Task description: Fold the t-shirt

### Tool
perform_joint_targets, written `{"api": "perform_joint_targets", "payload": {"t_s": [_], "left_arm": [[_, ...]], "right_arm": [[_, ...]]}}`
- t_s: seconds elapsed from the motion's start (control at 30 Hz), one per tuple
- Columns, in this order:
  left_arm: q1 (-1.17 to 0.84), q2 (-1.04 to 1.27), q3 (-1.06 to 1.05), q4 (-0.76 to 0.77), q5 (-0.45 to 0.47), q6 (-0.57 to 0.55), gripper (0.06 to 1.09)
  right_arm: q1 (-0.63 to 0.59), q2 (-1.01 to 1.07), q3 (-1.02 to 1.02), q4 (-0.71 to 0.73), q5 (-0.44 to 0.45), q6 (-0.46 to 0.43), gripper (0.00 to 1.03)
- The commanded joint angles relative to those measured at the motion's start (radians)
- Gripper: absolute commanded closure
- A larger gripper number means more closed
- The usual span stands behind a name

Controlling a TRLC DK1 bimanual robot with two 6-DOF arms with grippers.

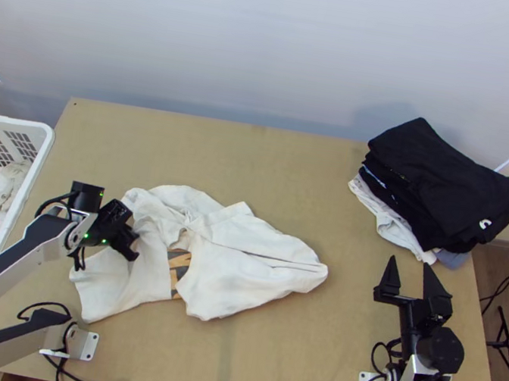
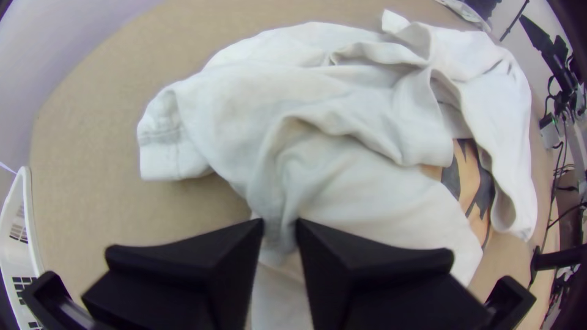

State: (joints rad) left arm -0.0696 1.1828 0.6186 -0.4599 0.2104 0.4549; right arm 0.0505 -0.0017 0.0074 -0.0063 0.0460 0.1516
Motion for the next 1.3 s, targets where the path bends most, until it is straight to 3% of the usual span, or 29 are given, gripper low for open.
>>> {"api": "perform_joint_targets", "payload": {"t_s": [0.0, 0.17, 0.33, 0.47, 0.63, 0.87, 1.07, 1.27], "left_arm": [[0.005, 0.04, -0.026, 0.124, 0.001, -0.05, 1.05], [0.056, -0.008, 0.079, 0.095, 0.001, -0.087, 1.05], [0.172, -0.035, 0.343, -0.026, 0.007, -0.136, 1.05], [0.179, -0.046, 0.543, -0.178, 0.084, -0.174, 1.05], [-0.045, -0.091, 0.589, -0.243, 0.07, -0.255, 1.05], [-0.567, -0.061, 0.592, -0.229, -0.108, -0.478, 1.05], [-0.862, 0.078, 0.555, -0.08, -0.23, -0.584, 1.05], [-1.009, 0.235, 0.598, 0.033, -0.249, -0.67, 1.05]], "right_arm": [[0.0, 0.0, 0.0, 0.0, 0.0, 0.0, 0.04], [0.0, 0.0, 0.0, 0.0, 0.0, 0.0, 0.04], [0.0, 0.0, 0.0, 0.0, 0.0, 0.0, 0.04], [0.0, 0.0, 0.002, 0.0, 0.0, 0.0, 0.04], [0.0, 0.0, 0.0, 0.0, 0.0, 0.0, 0.04], [0.0, 0.0, 0.0, 0.0, 0.0, 0.0, 0.04], [0.0, 0.0, 0.0, 0.0, 0.0, 0.0, 0.04], [0.0, 0.0, 0.0, 0.0, 0.0, 0.0, 0.04]]}}
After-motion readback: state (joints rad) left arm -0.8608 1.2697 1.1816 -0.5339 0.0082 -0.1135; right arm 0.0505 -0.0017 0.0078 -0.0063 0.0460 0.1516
